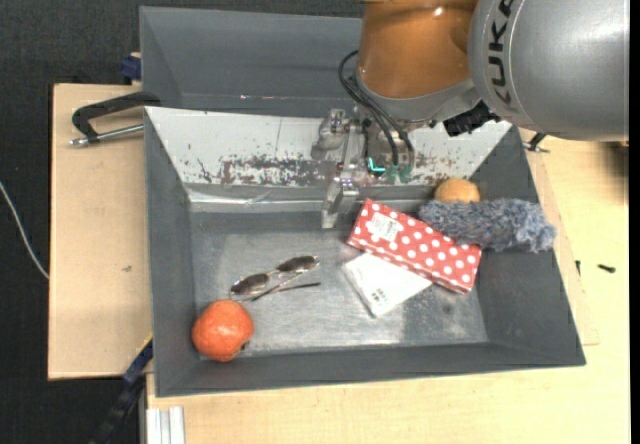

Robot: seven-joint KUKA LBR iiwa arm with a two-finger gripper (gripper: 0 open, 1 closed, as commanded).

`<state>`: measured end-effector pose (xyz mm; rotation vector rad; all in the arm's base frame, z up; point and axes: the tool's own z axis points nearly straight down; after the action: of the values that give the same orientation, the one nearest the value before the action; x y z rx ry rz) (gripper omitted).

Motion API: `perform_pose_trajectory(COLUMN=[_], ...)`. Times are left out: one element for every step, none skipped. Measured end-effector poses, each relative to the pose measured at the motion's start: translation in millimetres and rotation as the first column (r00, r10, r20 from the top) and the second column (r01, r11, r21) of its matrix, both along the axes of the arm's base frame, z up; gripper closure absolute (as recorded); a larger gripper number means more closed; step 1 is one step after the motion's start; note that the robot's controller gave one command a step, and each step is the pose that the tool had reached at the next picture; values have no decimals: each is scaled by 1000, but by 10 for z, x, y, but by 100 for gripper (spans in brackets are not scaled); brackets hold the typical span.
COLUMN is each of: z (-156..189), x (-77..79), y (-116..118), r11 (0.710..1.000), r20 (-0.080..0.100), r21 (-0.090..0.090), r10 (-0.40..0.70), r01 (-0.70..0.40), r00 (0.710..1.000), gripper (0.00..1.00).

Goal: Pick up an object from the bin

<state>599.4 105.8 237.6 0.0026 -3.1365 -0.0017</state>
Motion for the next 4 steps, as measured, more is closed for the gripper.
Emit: perform_pose_trajectory(z=[50,-1628,-1628,-1117], x=[15,-468,-468,-556], y=[-6,216,215,113], r11=[1000,1000,1000,1000], r20=[9,15,15,3], r21=[1,3,3,0], r10=[-1,-6,-6,9], r01=[1,6,6,-9], r00=[1000,1000,1000,1000], gripper=[0,100,100,100])
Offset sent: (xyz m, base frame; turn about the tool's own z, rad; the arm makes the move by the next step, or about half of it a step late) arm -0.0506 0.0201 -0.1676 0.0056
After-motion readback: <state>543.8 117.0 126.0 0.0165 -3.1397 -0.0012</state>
